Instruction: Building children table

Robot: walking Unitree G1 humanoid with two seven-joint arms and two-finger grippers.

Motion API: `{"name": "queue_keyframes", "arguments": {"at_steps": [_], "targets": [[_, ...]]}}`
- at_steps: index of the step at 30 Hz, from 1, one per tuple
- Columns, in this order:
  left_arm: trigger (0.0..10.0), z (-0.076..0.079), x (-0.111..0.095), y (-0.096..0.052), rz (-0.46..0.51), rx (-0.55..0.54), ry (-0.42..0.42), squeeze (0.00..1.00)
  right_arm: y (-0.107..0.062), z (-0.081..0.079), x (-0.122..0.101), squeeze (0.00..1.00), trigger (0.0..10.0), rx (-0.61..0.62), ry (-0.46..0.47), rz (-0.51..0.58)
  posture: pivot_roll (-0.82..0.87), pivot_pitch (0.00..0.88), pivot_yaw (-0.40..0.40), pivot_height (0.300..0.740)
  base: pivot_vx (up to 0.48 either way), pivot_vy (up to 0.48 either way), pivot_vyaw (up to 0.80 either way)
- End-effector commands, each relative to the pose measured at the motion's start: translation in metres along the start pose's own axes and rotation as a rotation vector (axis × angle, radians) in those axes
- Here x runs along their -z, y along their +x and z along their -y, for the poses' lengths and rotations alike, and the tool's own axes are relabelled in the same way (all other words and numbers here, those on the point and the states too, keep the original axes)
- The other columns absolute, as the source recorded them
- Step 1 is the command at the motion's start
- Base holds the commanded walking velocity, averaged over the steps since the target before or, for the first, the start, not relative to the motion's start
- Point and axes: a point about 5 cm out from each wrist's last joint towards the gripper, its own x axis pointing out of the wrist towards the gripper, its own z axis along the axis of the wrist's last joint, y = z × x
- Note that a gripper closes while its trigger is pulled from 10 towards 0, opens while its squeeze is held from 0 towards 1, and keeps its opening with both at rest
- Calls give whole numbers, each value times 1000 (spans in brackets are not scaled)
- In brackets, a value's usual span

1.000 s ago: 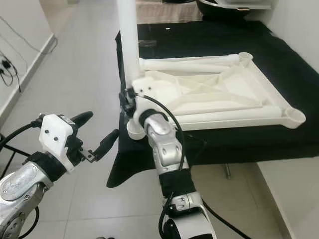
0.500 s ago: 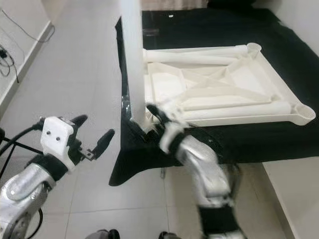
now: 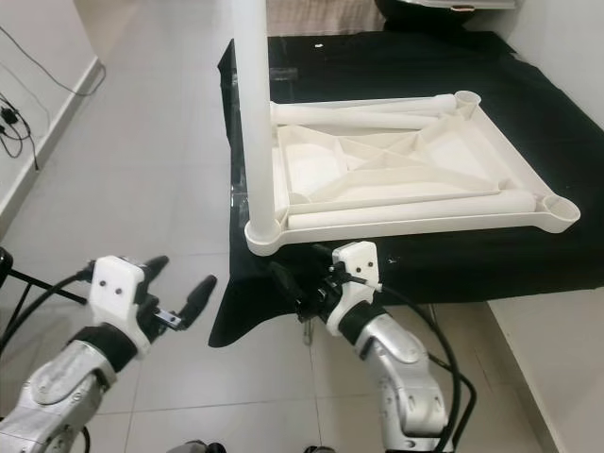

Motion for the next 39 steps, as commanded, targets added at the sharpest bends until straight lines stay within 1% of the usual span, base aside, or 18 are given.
{"name": "queue_keyframes", "arguments": {"at_steps": [1, 3, 4, 5, 10, 13, 16, 18, 22, 25, 26, 33, 35, 37, 39], "targets": [[10000, 7, 10, 0, -25, 21, -32, 0, -3, 2, 2, 0, 10000, 37, -25, 0, 107, 112, -5, 740, 0, -469, 0], [10000, 20, 19, 6, -33, 62, -37, 0, -2, 10, 1, 0, 10000, 83, -14, 13, 101, 107, -1, 740, 0, -469, 0], [10000, 20, 19, 6, -33, 62, -37, 0, -2, 10, 1, 0, 10000, 83, -14, 13, 101, 107, -1, 740, 0, -469, 0], [10000, 20, 20, 10, -29, 71, -37, 0, -1, 12, 1, 0, 10000, 89, -5, 16, 98, 104, -3, 740, 0, -469, 0], [10000, 18, 18, 17, -8, 81, -39, 0, 1, 12, 1, 0, 10000, 76, 14, 24, 92, 100, -4, 740, 0, -470, 0], [10000, 17, 16, 21, 7, 79, -42, 0, 4, 15, 0, 0, 10000, 79, -2, 24, 92, 97, -8, 740, 0, -469, 0], [10000, 17, 16, 22, 12, 77, -39, 0, 5, 15, 0, 0, 10000, 83, -8, 21, 92, 97, -8, 740, 0, -472, 0], [10000, 17, 17, 26, 23, 76, -37, 0, 8, 17, 0, 0, 10000, 104, -41, 20, 90, 95, -9, 740, 0, -472, 0], [10000, 18, 17, 27, 28, 77, -35, 0, 9, 19, -1, 0, 10000, 128, -50, 21, 86, 95, -9, 740, 0, -472, 0], [10000, 18, 18, 30, 30, 71, -34, 0, 12, 27, -1, 0, 10000, 171, -50, 22, 85, 92, -8, 740, 0, -475, 0], [10000, 18, 18, 30, 30, 71, -34, 0, 12, 27, -1, 0, 10000, 171, -50, 22, 85, 92, -8, 740, 0, -480, 0], [10000, 15, 19, 32, 37, 42, -38, 0, 15, 33, 0, 0, 10000, 197, -46, 14, 86, 91, -12, 740, 0, -480, 0], [10000, 13, 19, 33, 34, 25, -38, 0, 16, 35, -1, 0, 10000, 213, -46, 12, 84, 91, -11, 740, 0, -277, 0], [10000, 8, 18, 36, 36, -17, -50, 0, 17, 39, -4, 0, 10000, 228, -58, 22, 84, 91, -11, 740, 0, 0, 0], [10000, 6, 16, 37, 42, -36, -42, 0, 18, 41, -5, 0, 10000, 233, -64, 27, 84, 89, -10, 740, 0, 0, 0]]}}
